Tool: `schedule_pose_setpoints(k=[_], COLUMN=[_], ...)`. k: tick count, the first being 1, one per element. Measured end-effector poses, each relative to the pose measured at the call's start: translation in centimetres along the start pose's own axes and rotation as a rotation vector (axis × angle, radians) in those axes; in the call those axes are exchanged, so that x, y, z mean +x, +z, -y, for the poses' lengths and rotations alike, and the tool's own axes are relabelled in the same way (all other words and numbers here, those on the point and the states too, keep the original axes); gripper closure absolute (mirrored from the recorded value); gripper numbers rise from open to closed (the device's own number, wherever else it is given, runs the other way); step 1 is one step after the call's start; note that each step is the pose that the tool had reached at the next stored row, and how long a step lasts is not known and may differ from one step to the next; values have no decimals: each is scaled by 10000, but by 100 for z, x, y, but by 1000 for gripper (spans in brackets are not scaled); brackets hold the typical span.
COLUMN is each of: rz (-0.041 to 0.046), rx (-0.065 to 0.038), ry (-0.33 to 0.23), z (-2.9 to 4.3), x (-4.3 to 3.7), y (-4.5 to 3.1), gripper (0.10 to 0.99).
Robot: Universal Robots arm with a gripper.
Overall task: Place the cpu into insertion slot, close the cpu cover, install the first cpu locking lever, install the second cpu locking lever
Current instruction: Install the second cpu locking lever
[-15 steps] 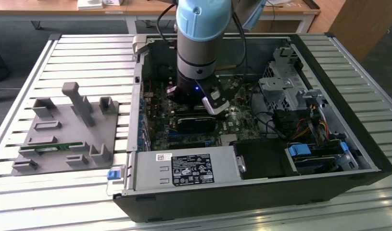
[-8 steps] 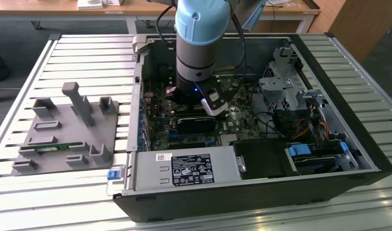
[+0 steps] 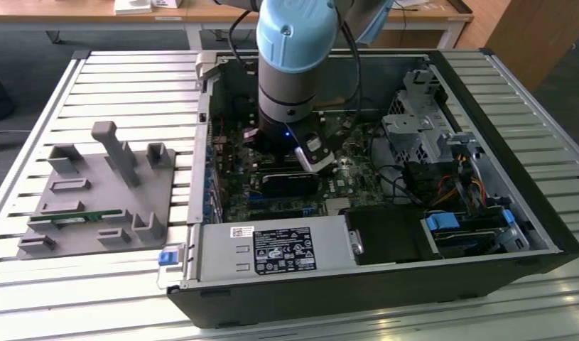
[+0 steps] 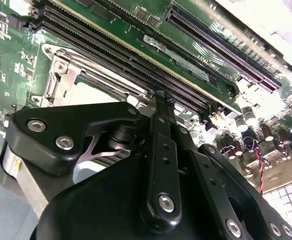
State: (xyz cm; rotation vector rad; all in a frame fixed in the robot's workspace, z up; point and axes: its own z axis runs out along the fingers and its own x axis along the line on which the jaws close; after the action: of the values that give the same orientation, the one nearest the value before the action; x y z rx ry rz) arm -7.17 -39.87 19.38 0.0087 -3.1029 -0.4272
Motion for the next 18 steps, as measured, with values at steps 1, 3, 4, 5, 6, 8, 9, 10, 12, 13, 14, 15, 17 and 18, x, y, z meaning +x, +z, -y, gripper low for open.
schedule_pose_setpoints(k=[1,3,4,5,6,8,9,10,12,13,14,15,17,18], rz=[3,6,5,5,3,2,2,3,3,2,4,5,3,3], rx=[-34,-87,-106,-122,-131,-130,-129,-132,-134,-135,-143,-147,-142,-146], ry=[0,-1,-1,-1,-1,0,0,0,-1,-1,-2,-2,0,-1], z=[1,4,6,8,9,9,9,9,9,8,5,0,-9,-14], x=[1,3,5,6,7,8,9,12,16,18,18,18,19,19], y=[7,21,26,30,32,33,33,34,35,29,20,5,-31,-48], gripper=[980,980,980,980,980,980,980,980,980,980,980,980,980,980])
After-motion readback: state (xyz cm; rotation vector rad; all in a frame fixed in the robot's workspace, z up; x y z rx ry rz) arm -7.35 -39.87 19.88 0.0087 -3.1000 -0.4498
